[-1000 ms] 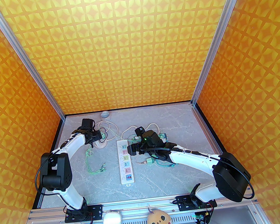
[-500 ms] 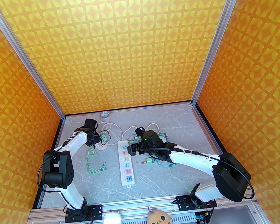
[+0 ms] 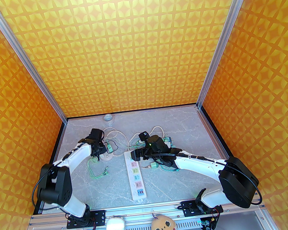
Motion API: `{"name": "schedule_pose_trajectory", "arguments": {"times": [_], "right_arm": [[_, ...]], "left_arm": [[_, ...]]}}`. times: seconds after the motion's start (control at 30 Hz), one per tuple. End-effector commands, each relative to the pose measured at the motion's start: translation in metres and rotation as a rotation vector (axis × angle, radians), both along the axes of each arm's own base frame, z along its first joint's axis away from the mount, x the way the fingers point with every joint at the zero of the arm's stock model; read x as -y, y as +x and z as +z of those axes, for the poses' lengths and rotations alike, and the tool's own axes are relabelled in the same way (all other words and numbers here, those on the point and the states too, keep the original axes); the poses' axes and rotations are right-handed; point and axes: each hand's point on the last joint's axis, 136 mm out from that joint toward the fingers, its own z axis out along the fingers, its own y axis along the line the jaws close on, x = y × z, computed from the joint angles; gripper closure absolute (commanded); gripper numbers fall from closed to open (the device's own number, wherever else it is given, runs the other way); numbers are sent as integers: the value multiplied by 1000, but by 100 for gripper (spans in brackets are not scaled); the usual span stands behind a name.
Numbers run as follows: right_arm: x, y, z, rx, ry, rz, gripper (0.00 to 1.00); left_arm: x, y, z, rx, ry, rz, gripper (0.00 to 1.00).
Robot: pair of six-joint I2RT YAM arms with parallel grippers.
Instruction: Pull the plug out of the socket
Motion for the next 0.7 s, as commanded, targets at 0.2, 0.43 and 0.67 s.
{"name": "schedule_pose_trajectory", "arguments": {"times": [0.2,0.43,0.67], "right_arm": [[-62,-36,16,-1,53,230,14],[-13,-43,-61,-157,-251,54,22],[10,-70,-100,-214,-432,28,10]], "left_arm": [[15,-36,-18,-100,-4,-36,69],[7,-18,-17,-81,37,-23,68],[-3,5,-7,-38,57,6,68]]}}
